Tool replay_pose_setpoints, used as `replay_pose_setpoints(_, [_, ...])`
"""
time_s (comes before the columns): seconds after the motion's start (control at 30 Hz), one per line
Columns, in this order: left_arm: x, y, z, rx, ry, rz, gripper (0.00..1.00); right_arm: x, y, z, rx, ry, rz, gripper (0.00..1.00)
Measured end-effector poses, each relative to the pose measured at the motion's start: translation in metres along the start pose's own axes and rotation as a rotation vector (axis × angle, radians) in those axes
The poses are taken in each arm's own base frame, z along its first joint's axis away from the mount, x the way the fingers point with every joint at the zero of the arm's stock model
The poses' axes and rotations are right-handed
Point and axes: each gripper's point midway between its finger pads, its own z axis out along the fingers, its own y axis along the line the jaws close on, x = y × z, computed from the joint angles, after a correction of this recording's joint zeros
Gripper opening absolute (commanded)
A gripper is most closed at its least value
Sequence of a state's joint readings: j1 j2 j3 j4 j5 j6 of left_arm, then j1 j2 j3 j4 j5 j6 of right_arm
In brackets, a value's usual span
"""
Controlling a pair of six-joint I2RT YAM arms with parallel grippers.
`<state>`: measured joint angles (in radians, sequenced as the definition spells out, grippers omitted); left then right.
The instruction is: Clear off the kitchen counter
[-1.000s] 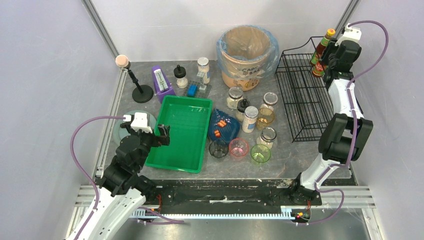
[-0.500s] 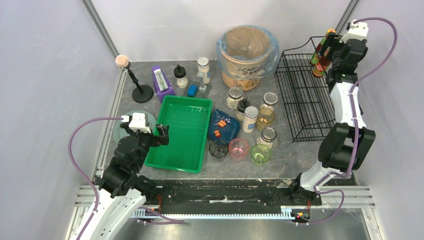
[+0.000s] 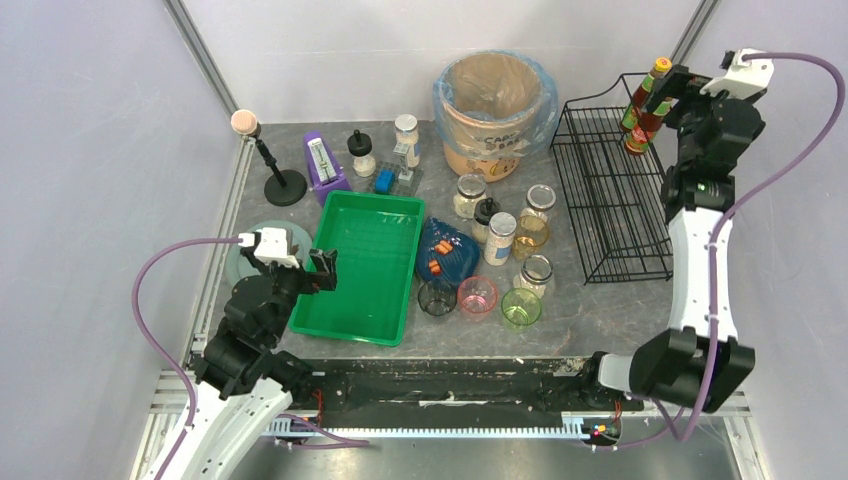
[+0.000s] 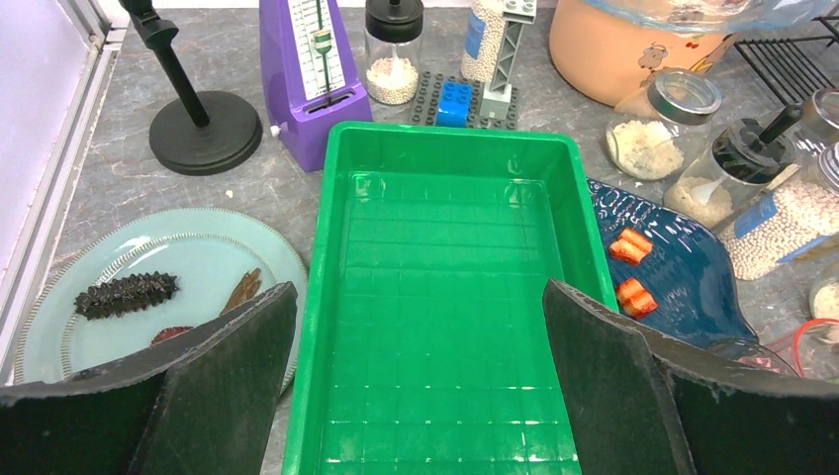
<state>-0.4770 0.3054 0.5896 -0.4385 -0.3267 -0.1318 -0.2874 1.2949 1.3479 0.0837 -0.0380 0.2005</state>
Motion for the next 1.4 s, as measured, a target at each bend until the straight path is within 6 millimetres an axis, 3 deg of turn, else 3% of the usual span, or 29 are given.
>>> replay_pose_setpoints(0.1, [0.0,-0.001,0.0,0.008,-0.002,-0.001,1.0,0.005,0.018,-0.025,-0.047,0.03,0.027,0.98])
replay_pose_setpoints(0.23, [-0.001,-0.002,-0.001,0.015,-0.004,-0.002,1.0,0.028,0.047,-0.061,-0.132,0.112,0.047,0.98])
replay_pose_setpoints(0.8, [0.006,-0.003,0.004,0.011,0.031,0.008,1.0,0.168,0.15,-0.17,-0.473,0.59,-0.002,0.98])
replay_pose_setpoints(1.13, [0.01,-0.005,0.007,0.015,0.052,0.014,1.0,0.233,0.201,-0.209,-0.601,0.745,-0.099,0.98])
replay_pose_setpoints(1.4, [0.012,-0.005,0.009,0.015,0.06,0.017,1.0,0.275,0.212,-0.212,-0.572,0.808,-0.193,0.89])
